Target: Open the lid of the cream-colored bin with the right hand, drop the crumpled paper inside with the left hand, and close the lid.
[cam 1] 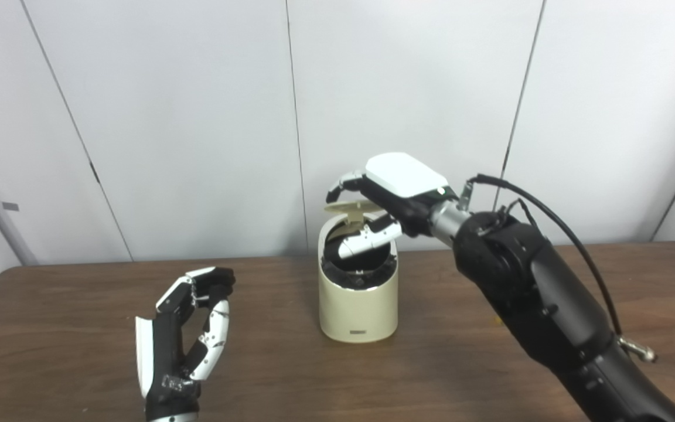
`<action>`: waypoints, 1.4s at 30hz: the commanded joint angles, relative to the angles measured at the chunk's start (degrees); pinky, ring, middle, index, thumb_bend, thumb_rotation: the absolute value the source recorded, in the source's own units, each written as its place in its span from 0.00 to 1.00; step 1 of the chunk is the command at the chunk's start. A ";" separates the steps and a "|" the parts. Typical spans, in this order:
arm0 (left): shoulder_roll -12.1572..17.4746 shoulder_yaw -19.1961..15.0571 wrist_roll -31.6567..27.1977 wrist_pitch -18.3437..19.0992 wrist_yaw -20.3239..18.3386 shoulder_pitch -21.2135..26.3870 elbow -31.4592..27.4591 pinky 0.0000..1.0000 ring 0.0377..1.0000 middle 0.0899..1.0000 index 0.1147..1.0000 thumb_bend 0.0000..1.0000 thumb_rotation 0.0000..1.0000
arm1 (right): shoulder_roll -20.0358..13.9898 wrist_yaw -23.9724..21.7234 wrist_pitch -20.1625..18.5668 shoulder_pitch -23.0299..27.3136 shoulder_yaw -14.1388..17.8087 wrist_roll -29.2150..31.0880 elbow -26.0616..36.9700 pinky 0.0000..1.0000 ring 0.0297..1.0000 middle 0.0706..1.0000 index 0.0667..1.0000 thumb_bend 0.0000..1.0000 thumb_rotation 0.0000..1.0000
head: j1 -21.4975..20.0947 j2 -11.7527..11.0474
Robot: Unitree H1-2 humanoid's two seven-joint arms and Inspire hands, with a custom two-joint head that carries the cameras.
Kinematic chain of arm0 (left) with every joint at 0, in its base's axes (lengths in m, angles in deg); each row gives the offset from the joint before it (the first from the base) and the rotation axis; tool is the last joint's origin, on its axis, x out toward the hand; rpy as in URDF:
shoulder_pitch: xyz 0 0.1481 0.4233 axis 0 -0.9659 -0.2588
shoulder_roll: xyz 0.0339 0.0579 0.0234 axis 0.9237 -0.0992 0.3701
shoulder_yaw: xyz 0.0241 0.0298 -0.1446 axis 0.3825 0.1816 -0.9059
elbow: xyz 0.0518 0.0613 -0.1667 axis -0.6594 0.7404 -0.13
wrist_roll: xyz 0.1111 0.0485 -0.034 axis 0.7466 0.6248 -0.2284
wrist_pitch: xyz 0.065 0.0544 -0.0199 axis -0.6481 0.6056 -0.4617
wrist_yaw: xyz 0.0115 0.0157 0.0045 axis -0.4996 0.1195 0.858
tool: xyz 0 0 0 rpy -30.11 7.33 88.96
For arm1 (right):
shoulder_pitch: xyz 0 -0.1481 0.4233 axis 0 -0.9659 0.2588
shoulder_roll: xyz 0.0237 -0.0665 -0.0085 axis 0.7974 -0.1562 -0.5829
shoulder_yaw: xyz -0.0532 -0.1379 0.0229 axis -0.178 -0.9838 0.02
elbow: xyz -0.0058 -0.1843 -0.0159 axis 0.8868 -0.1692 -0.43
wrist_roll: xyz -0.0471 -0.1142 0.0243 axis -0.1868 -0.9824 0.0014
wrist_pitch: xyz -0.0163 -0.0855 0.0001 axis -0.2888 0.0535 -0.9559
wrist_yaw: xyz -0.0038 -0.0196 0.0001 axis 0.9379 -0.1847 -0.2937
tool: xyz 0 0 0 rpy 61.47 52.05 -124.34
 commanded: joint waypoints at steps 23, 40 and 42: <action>-0.14 0.00 -0.74 0.41 -1.39 1.23 -3.94 0.49 0.57 0.56 0.55 0.17 0.42 | -2.67 0.80 2.83 -3.91 2.09 0.68 7.68 0.71 0.76 0.69 0.65 0.84 0.85 | -0.19 2.12; -0.31 0.22 -0.42 2.06 -2.10 0.79 -6.17 0.49 0.56 0.55 0.55 0.20 0.52 | -2.90 -1.36 5.39 -5.40 -0.12 0.18 7.36 0.72 0.77 0.70 0.66 0.89 0.87 | 0.00 3.82; -0.40 0.26 -0.39 2.54 -2.15 0.71 -6.55 0.49 0.56 0.56 0.55 0.20 0.53 | -2.94 -1.11 6.12 -5.54 -0.53 -0.47 7.25 0.71 0.77 0.69 0.65 0.90 0.86 | -0.04 4.03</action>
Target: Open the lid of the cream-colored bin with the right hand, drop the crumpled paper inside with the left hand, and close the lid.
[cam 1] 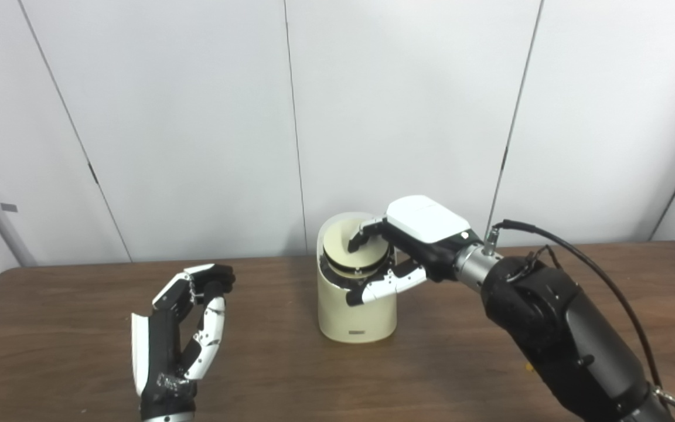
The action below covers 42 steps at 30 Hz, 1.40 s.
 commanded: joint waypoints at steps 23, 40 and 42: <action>-0.25 0.28 0.78 0.75 -0.18 0.89 -4.75 0.50 0.56 0.54 0.54 0.18 0.50 | 0.82 -0.09 4.42 -0.79 -3.44 -5.39 -0.40 0.70 0.75 0.69 0.63 0.91 0.81 | 0.14 1.95; 0.26 0.11 0.11 0.67 -0.58 0.88 -5.02 0.49 0.56 0.54 0.54 0.19 0.53 | 1.27 0.56 3.94 -2.92 -4.01 -5.78 -3.06 0.72 0.76 0.71 0.64 0.93 0.86 | -0.17 2.08; 0.27 0.12 -0.01 0.60 -0.61 0.86 -4.95 0.49 0.56 0.55 0.54 0.19 0.53 | 1.32 0.70 3.80 -3.02 -3.68 -5.42 -2.81 0.72 0.77 0.71 0.65 0.93 0.86 | -0.17 2.08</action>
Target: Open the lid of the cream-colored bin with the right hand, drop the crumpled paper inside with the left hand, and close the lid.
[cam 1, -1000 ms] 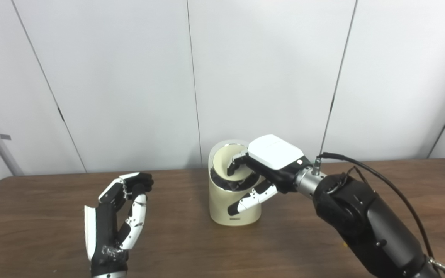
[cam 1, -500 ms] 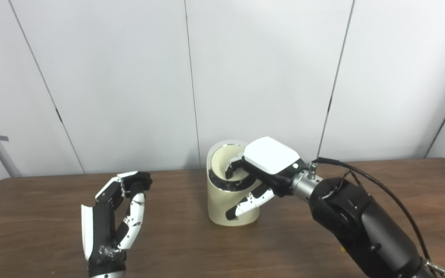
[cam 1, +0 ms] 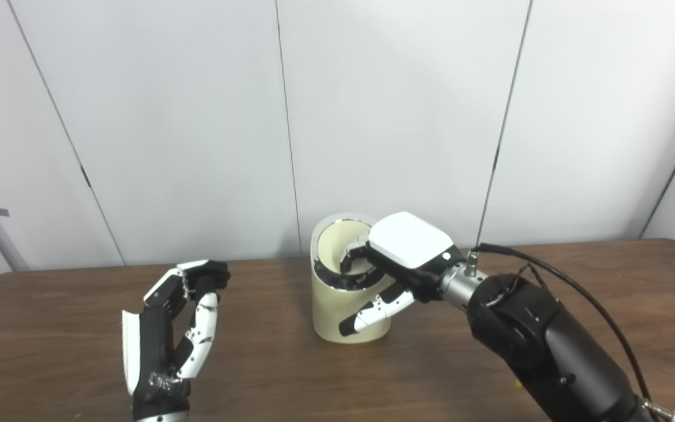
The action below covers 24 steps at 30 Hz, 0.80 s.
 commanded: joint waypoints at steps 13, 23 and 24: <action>0.00 0.17 0.77 -0.86 -0.11 1.21 -1.49 0.49 0.55 0.54 0.54 0.18 0.53 | -0.74 2.57 1.35 2.23 3.25 0.11 2.49 0.71 0.78 0.73 0.68 0.88 0.76 | -0.27 -0.43; 0.10 0.10 0.93 -1.21 0.13 1.29 -1.09 0.49 0.55 0.54 0.54 0.17 0.50 | -0.98 1.85 0.96 3.56 5.78 0.50 3.95 0.70 0.78 0.73 0.69 0.90 0.78 | -0.49 -0.70; 0.07 0.10 0.90 -1.22 0.15 1.28 -1.08 0.49 0.55 0.54 0.54 0.18 0.50 | -0.94 1.96 1.01 3.47 5.91 0.59 4.01 0.70 0.77 0.74 0.69 0.90 0.78 | -0.49 -0.70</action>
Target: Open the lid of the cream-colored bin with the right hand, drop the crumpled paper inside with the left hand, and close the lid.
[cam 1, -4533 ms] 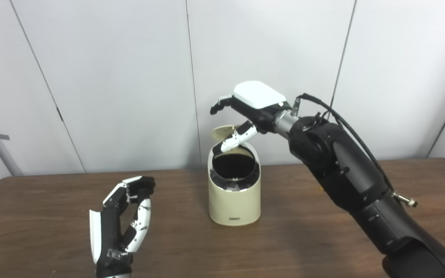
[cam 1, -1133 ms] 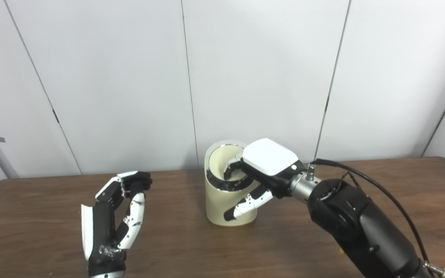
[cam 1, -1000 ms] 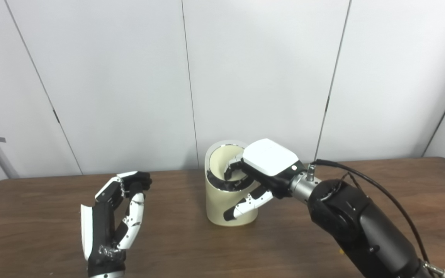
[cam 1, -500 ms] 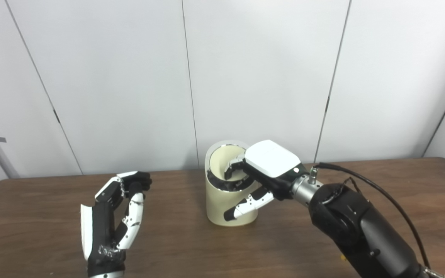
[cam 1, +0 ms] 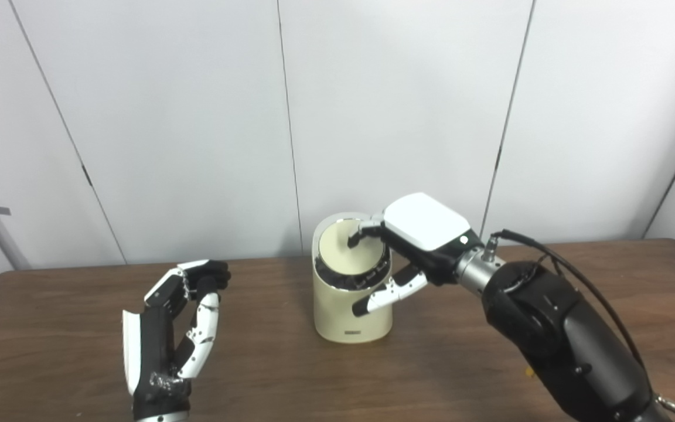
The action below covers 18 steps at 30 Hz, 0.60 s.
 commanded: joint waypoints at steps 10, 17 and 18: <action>-0.12 0.26 1.06 -0.58 -0.06 1.13 -1.14 0.49 0.56 0.54 0.54 0.19 0.49 | 0.21 2.52 0.42 0.51 2.45 0.47 2.41 0.70 0.76 0.73 0.68 0.92 0.77 | -0.16 -0.22; -0.33 0.26 1.27 -0.66 0.02 1.20 -1.23 0.49 0.56 0.55 0.54 0.19 0.50 | 1.48 4.24 -3.03 -3.70 7.46 1.23 9.00 0.69 0.77 0.75 0.70 0.80 0.78 | 0.36 -0.10; -0.30 0.19 0.91 -0.57 -0.09 1.21 -1.22 0.49 0.56 0.55 0.54 0.19 0.49 | 2.42 5.94 -3.47 -5.40 9.21 2.30 10.59 0.68 0.77 0.75 0.71 0.71 0.82 | 0.26 -0.28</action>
